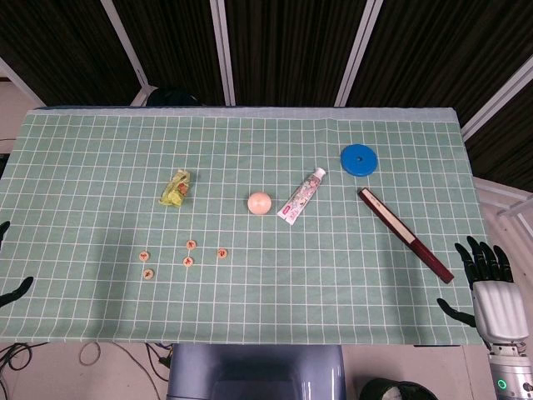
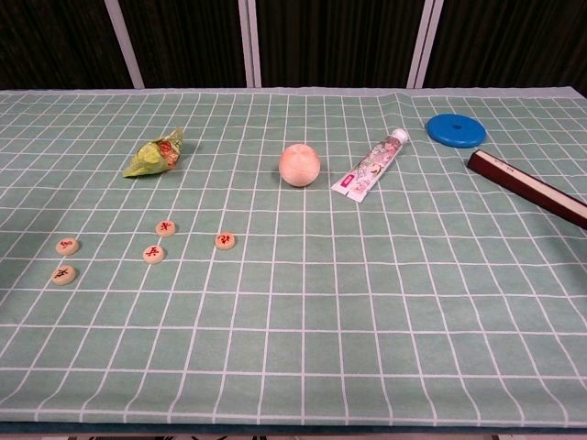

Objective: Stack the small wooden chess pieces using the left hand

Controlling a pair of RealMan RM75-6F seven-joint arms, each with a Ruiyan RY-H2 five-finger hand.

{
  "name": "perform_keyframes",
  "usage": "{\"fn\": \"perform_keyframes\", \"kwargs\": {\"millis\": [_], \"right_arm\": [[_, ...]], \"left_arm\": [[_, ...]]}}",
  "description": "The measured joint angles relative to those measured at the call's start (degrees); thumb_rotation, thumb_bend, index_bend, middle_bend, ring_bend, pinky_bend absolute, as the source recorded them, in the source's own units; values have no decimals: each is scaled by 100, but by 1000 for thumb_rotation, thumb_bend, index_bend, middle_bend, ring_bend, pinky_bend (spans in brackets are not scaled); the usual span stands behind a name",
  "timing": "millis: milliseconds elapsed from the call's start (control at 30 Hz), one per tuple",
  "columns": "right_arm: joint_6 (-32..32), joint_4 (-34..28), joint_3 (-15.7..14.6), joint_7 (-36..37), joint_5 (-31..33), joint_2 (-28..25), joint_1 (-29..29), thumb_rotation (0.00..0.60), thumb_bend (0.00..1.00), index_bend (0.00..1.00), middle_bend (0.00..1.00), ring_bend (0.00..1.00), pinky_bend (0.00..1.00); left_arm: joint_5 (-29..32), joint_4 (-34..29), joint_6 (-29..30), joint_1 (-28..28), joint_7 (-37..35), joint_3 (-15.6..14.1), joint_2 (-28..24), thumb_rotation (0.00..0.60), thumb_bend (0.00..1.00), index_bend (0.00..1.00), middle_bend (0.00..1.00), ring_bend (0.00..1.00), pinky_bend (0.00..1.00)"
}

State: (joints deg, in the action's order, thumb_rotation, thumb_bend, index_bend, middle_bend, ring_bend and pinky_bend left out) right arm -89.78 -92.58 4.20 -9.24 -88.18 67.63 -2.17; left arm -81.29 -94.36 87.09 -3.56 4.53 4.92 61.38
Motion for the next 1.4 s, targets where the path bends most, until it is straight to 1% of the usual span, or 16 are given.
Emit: {"fn": "perform_keyframes", "kwargs": {"millis": [267,567,1100,1233,1400], "right_arm": [[14,-1,-1,-2,5,4,-5,600,232,119,13,0,0],[-11,-14,11,25,18,-9,9,600,233,119,13,0,0],[-49,-53,29,87,57,-22,38,600,233,119,13,0,0],[-54,-61,28,91,55,-19,43,600,232,119,13,0,0],[-41,-75,35,91,78,-15,42,600,233,119,13,0,0]], "left_arm": [[67,34,-59,-19,-15,22,7,600,174,49,0,0,0],[-4,49,-95,-45,-25,-11,28,600,174,49,0,0,0],[-340,27,-123,-104,-233,-121,40,600,170,72,0,0,0],[-520,-104,-293,-263,-231,-139,-30,600,158,83,0,0,0],[-537,-436,-807,-688,-167,-9,-179,600,149,92,0,0,0]]}}
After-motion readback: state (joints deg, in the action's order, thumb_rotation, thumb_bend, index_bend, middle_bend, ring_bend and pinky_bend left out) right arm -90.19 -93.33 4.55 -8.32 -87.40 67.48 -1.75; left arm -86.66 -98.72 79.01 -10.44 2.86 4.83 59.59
